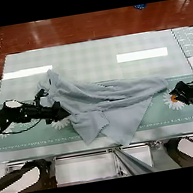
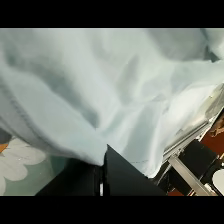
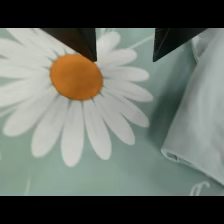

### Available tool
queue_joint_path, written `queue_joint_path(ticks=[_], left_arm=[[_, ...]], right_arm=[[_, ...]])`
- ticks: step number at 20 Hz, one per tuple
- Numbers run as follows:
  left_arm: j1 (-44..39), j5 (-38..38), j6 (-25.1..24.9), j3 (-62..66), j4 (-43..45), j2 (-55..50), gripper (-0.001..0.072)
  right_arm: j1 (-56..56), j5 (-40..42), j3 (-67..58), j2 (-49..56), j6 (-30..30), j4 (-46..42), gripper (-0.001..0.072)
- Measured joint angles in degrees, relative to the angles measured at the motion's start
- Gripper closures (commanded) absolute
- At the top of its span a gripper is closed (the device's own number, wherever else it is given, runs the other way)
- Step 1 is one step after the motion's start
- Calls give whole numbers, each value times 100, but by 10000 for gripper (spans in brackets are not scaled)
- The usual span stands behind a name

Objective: Fold the shirts.

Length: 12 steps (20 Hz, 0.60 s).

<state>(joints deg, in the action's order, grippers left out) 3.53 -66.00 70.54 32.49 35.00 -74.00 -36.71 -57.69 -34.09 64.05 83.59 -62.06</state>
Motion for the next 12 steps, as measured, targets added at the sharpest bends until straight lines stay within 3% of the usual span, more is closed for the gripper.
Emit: queue_joint_path(ticks=[12], left_arm=[[-2,2,-76,68,-37,0,690]], right_arm=[[260,697,-396,1300,-975,2166,307]])
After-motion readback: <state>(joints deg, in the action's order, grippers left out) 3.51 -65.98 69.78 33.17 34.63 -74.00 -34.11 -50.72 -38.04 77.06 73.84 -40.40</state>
